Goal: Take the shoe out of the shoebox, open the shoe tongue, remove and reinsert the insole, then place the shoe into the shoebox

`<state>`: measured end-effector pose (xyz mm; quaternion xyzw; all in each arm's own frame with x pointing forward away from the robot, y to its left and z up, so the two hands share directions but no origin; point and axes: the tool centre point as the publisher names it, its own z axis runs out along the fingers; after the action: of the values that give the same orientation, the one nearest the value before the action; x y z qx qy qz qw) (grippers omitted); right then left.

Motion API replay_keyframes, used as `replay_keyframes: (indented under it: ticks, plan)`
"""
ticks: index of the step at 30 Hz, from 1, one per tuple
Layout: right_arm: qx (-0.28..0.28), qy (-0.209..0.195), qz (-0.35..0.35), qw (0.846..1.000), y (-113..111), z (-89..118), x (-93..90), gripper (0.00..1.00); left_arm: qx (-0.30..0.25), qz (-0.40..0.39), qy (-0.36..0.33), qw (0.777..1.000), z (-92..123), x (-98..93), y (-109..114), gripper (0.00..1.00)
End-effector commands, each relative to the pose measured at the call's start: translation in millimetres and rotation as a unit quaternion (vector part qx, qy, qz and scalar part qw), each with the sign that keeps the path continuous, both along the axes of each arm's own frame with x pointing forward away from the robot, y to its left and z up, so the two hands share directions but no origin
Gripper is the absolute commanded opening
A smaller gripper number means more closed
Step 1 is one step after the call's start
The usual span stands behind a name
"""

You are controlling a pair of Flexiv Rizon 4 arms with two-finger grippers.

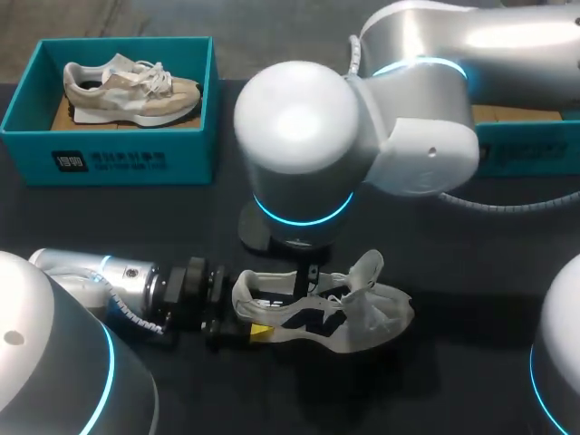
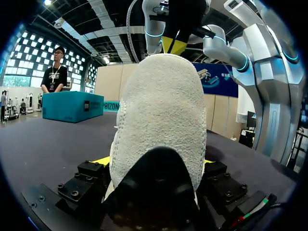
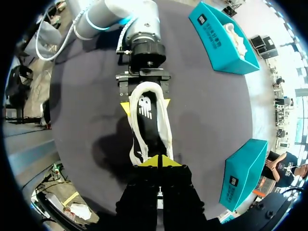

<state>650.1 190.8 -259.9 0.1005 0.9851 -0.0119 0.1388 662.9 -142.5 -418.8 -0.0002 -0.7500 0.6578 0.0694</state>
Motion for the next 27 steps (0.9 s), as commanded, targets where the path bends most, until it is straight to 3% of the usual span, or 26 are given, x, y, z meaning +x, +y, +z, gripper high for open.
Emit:
replay_keyframes:
  ticks: [1, 7, 19, 27]
  plan:
    - [0.007, 0.000, 0.035, 0.999, 4, -18, 7.2, 0.00, 0.001, 0.000, 0.000, 1.000, 0, -0.2, 1, 0.00]
    - [0.002, 0.024, 0.066, 0.998, 15, -41, 15.7, 0.00, 0.001, 0.000, 0.000, 1.000, 0, -0.2, 1, 0.00]
    - [0.002, 0.024, 0.066, 0.998, 15, -41, 15.7, 0.00, 0.001, 0.000, 0.000, 1.000, 0, -0.2, 1, 0.00]
    - [0.003, 0.034, 0.096, 0.995, 32, -66, 18.3, 0.00, 0.001, 0.000, 0.000, 1.000, 0, -0.2, 1, 0.00]
